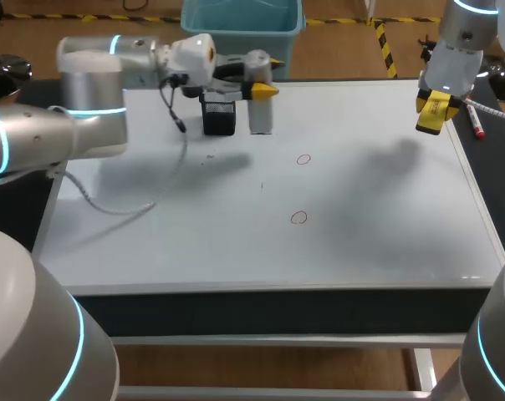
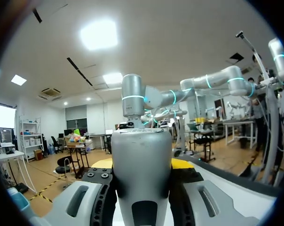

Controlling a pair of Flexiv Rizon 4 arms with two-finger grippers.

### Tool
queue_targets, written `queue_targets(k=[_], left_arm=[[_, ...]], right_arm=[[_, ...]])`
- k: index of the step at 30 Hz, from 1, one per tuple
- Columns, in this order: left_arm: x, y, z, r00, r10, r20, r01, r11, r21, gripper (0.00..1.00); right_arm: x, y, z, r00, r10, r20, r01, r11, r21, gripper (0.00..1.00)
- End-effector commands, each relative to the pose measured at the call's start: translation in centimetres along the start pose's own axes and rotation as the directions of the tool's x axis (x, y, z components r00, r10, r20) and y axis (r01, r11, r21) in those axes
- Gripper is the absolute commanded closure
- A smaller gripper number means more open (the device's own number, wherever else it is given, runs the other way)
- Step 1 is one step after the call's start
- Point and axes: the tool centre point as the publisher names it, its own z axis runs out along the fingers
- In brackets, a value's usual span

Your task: Pick up the inspection probe, press it on each red-marked spot on the whiteboard one by one, put down the probe, pick up the eraser, and wipe off all the red marks.

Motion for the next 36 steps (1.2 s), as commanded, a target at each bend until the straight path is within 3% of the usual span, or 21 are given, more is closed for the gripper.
queue_targets(k=[1, 8, 15, 21, 36], left_arm=[[-1.5, 0.6, 3.4, 0.994, -0.012, -0.11, 0.011, 1.0, -0.005, 1.0], [-0.6, 1.3, 5.5, 0.998, -0.058, -0.02, 0.057, 0.998, -0.039, 1.0], [0.5, 2.6, 6.1, 0.997, -0.058, 0.055, 0.059, 0.998, -0.014, 1.0], [0.6, 4.0, 6.5, 0.995, -0.053, 0.087, 0.054, 0.998, -0.013, 1.0], [0.2, 5.3, 7.7, 0.986, -0.077, 0.15, 0.079, 0.997, -0.011, 1.0]], right_arm=[[0.0, 0.0, -0.1, 1.0, -0.002, -0.003, 0.002, 1.0, 0.001, 1.0], [0.0, 0.0, -0.1, 1.0, -0.002, -0.003, 0.002, 1.0, 0.001, 1.0], [0.0, 0.0, -0.1, 1.0, -0.002, -0.003, 0.002, 1.0, 0.001, 1.0], [0.0, 0.0, -0.1, 1.0, -0.002, -0.003, 0.002, 1.0, 0.001, 1.0], [0.0, 0.0, -0.1, 1.0, -0.002, -0.003, 0.002, 1.0, 0.001, 1.0]])
